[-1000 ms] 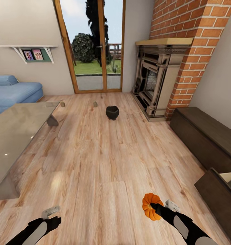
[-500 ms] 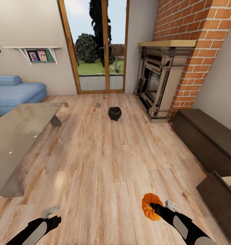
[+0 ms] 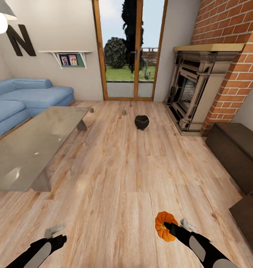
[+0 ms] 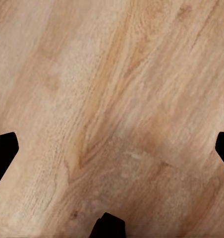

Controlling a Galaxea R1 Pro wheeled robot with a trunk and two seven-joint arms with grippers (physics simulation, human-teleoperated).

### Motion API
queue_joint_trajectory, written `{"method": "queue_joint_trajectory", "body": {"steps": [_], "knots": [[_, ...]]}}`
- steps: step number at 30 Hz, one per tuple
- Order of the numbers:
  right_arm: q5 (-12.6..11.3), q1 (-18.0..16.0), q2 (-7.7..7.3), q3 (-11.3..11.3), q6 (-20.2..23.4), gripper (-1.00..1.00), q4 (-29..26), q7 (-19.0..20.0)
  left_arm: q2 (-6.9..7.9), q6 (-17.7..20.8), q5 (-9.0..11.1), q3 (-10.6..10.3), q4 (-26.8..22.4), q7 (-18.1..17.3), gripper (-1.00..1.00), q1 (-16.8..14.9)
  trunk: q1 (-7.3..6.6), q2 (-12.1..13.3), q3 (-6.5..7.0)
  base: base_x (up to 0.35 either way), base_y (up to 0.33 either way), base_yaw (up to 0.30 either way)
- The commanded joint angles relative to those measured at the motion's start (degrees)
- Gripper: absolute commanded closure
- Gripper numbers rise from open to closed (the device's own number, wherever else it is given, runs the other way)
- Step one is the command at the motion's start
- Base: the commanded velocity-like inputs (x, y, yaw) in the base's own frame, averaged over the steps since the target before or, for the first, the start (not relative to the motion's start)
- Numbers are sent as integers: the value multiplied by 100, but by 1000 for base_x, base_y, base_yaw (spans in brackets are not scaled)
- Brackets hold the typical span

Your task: Place each of the two pumpkins and all three candles from the living room inside a cabinet in the living room (use any cabinet), then make sure every cabinet is closed, and position the cauldron so it is next to a table in the living room.

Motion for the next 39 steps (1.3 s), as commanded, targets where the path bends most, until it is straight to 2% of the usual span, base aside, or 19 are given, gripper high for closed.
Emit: {"method": "queue_joint_trajectory", "body": {"steps": [1, 13, 23, 39], "knots": [[-45, 0, -3, -5, 33, 100, -11, 8, 7, 1, 46, -37, -11, 48, -100, -7, -3, -3, -4, -257, 0, 291], [-45, 0, 4, -5, 34, 100, -11, -18, 17, -19, 50, 11, -61, 48, -100, -7, -3, -3, -4, -65, 0, 291], [-45, 0, 4, -5, 34, 100, -11, -44, 8, -189, 46, -18, -13, 50, -100, -4, -3, -3, -4, 0, 0, 292], [-45, 0, 4, -5, 34, 100, -11, -46, 7, -206, 46, -38, -9, 48, -100, -3, -3, -3, -4, 0, 0, 292]]}}
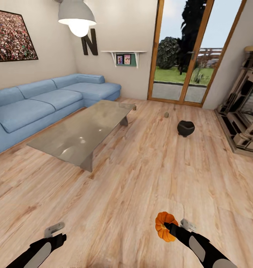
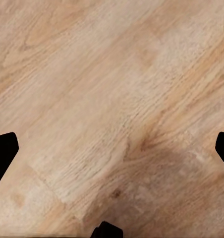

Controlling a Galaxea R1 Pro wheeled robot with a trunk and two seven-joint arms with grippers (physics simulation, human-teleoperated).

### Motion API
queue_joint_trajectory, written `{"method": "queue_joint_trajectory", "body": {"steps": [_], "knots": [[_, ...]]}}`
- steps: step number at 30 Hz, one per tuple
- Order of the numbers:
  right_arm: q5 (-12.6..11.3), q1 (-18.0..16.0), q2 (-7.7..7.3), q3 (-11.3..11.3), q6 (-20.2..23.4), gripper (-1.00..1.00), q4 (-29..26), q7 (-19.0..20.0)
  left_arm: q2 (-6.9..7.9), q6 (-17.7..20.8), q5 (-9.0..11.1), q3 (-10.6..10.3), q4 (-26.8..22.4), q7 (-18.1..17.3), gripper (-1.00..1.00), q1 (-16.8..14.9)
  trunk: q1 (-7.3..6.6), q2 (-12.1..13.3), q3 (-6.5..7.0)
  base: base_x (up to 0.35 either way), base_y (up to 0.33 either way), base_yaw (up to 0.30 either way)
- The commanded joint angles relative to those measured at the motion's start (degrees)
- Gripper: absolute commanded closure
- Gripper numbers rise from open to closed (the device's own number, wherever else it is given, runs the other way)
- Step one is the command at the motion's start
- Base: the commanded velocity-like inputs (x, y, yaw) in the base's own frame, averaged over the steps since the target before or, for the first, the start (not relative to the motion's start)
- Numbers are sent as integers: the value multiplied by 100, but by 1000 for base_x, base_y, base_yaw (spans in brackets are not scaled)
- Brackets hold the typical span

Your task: Place each of the two pumpkins and all three candles from the living room inside a cabinet in the living room (use any cabinet), then make sure every cabinet is closed, and position the cauldron so it is next to a table in the living room.

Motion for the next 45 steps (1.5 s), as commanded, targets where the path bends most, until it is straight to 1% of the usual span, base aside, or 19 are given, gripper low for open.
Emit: {"method": "queue_joint_trajectory", "body": {"steps": [1, 31, 45], "knots": [[-49, 0, -3, -5, 33, 100, -12, 8, 7, 3, 42, -37, -10, 47, -100, -7, 0, -3, -4, 0, 0, 292], [-48, 0, -3, 4, 33, 100, -12, 8, 7, 3, 42, -37, -5, 47, -100, -7, 0, -3, -4, 0, 0, 292], [-40, 0, -3, 4, 33, 100, -12, 0, 7, 3, 42, -37, -2, 48, -100, -8, 0, -3, -4, -106, 0, 291]]}}
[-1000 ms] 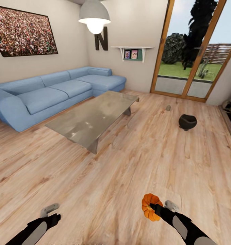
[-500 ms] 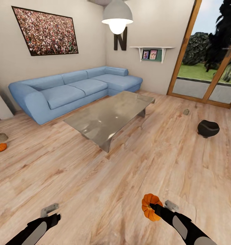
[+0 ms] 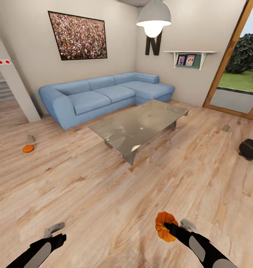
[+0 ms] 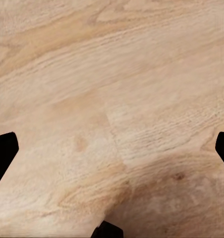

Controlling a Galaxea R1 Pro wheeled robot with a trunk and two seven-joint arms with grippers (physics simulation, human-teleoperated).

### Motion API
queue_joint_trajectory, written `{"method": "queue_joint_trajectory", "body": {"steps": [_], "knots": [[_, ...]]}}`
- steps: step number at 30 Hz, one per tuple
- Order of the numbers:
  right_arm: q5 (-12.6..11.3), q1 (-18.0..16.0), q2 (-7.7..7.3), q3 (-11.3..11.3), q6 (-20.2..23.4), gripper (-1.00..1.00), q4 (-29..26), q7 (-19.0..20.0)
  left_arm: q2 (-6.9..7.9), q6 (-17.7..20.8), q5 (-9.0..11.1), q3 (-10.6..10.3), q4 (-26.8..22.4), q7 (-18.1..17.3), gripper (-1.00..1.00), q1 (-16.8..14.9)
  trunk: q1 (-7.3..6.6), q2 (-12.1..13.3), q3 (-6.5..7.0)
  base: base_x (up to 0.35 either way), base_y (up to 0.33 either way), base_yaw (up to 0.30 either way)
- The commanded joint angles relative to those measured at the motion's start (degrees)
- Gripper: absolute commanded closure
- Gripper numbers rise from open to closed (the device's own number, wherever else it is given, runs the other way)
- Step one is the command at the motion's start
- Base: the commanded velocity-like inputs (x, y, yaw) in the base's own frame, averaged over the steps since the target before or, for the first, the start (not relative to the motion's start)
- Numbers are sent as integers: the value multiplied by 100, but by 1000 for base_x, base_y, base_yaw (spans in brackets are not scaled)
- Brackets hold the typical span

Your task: Place each of the two pumpkins and all three candles from the living room inside a cabinet in the living room (use any cabinet), then make sure every cabinet is closed, and position the cauldron so it is next to a table in the living room.

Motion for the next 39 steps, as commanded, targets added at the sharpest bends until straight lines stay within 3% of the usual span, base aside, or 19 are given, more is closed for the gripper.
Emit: {"method": "queue_joint_trajectory", "body": {"steps": [1, 12, 19, 25, 39], "knots": [[-49, 0, -3, -4, 33, 100, -12, 8, 7, 3, 42, -37, -10, 47, -100, -5, -2, -3, -4, -116, 25, 292], [-49, 0, -3, 3, 33, 100, -12, 2, 7, 3, 59, -29, -9, 50, -100, -4, -2, -3, -4, -29, 115, 292], [-49, 0, -3, 178, 33, 100, -12, -1, 7, 3, 60, -28, -9, 47, -100, -2, -2, -3, -4, 0, 167, 292], [-49, 0, -3, 192, 33, 100, -12, -1, 7, 3, 60, -28, -9, 49, -100, -4, -2, -3, -4, 9, 171, 292], [-49, 0, -3, 194, 33, 100, -12, 14, 7, 3, 67, 3, -9, 47, -100, -7, -2, -3, -4, 218, 179, 292]]}}
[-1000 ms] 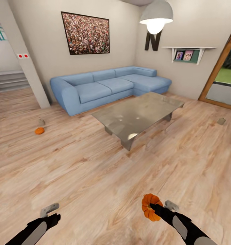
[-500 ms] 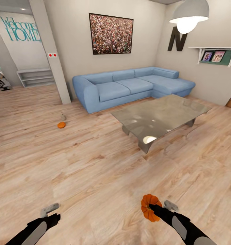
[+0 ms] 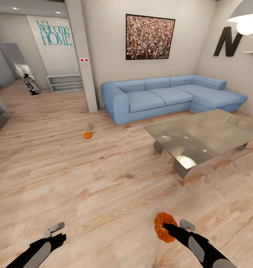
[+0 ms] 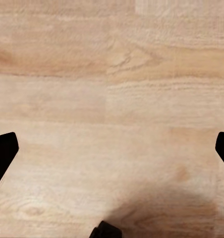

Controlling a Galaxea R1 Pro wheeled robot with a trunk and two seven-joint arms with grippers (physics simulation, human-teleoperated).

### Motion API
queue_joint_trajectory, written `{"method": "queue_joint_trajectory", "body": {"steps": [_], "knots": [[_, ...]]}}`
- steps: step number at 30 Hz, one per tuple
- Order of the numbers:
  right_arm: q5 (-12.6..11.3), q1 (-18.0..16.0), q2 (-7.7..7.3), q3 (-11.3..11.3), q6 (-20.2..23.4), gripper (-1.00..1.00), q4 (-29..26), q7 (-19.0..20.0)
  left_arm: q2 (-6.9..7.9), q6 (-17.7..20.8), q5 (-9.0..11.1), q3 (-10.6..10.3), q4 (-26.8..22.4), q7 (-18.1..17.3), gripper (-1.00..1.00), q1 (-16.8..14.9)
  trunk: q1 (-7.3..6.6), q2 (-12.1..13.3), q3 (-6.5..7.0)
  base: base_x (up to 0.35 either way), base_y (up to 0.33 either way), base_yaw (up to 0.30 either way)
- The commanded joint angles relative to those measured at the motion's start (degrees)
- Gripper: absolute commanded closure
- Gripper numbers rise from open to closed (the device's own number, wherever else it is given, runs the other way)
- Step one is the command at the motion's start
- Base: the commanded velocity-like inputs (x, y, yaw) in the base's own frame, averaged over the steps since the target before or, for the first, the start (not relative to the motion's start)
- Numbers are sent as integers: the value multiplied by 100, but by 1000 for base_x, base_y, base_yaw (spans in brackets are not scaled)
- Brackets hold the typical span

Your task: Place each of the two pumpkins and all three candles from the living room inside a cabinet in the living room (use any cabinet), then make sure every cabinet is closed, and position the cauldron so it is next to a table in the living room.

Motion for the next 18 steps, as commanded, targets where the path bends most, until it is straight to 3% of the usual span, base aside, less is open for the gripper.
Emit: {"method": "queue_joint_trajectory", "body": {"steps": [1, 13, 18], "knots": [[-55, 0, -5, 16, 28, 100, -13, 1, 7, 2, 43, -36, -8, 45, -100, -8, 2, -2, -5, 258, 185, 291], [-56, 0, -21, 10, 13, 100, -13, 46, 7, 2, 46, -33, -8, 45, -100, -8, 2, -2, -5, 262, 179, 285], [-55, 0, -11, 15, -62, 100, 34, 54, 7, 2, 44, -56, -8, 47, -100, -9, 2, -2, -5, 270, 144, 66]]}}
